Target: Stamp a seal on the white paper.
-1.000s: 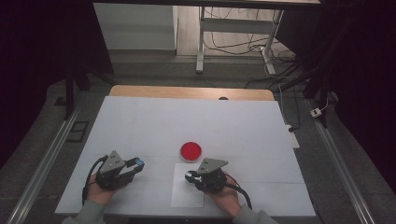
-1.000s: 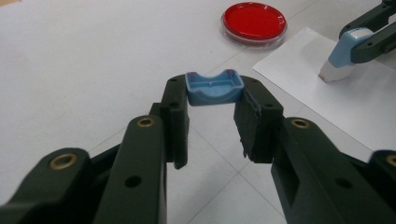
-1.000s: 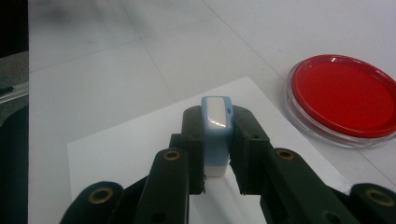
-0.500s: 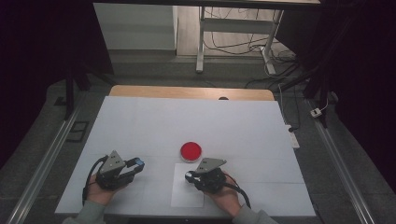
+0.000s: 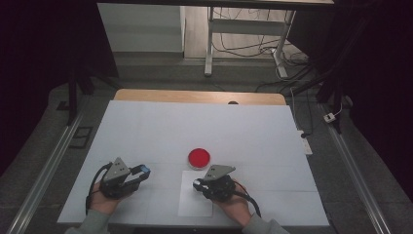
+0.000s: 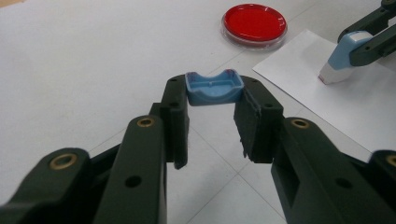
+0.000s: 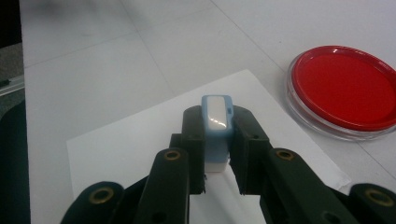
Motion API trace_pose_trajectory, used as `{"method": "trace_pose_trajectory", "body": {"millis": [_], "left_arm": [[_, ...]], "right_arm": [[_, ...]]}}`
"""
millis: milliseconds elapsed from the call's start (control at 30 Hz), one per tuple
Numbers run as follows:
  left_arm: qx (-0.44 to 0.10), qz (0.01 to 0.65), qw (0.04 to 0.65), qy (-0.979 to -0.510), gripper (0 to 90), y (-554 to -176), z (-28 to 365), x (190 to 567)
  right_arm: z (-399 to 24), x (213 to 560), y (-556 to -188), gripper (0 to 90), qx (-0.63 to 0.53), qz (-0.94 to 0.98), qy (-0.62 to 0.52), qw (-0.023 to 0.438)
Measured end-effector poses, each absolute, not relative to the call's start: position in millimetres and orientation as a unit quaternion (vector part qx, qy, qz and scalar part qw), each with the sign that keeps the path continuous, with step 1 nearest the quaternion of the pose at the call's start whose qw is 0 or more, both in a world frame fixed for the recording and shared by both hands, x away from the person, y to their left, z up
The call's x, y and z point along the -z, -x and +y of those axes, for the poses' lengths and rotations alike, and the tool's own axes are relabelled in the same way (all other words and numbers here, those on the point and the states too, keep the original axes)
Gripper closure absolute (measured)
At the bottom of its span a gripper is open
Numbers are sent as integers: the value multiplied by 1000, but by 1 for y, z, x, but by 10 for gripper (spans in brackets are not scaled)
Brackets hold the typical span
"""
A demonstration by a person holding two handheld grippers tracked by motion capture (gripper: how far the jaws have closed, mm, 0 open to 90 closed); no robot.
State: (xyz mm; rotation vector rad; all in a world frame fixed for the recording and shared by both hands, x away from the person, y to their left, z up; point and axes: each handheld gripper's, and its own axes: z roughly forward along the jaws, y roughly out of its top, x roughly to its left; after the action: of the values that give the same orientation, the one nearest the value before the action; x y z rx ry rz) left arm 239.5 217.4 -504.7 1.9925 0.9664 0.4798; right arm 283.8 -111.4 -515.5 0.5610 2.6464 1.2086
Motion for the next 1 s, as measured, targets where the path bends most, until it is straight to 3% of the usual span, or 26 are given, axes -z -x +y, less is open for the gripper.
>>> {"method": "trace_pose_trajectory", "body": {"millis": [667,1000], "left_arm": [[-192,388,427,-794,654,-240,219,504],[-189,391,429,-792,654,-240,221,504]], "right_arm": [[-113,515,-283,762,-415,886,-187,90],[-136,493,-293,761,-481,844,-224,75]]}}
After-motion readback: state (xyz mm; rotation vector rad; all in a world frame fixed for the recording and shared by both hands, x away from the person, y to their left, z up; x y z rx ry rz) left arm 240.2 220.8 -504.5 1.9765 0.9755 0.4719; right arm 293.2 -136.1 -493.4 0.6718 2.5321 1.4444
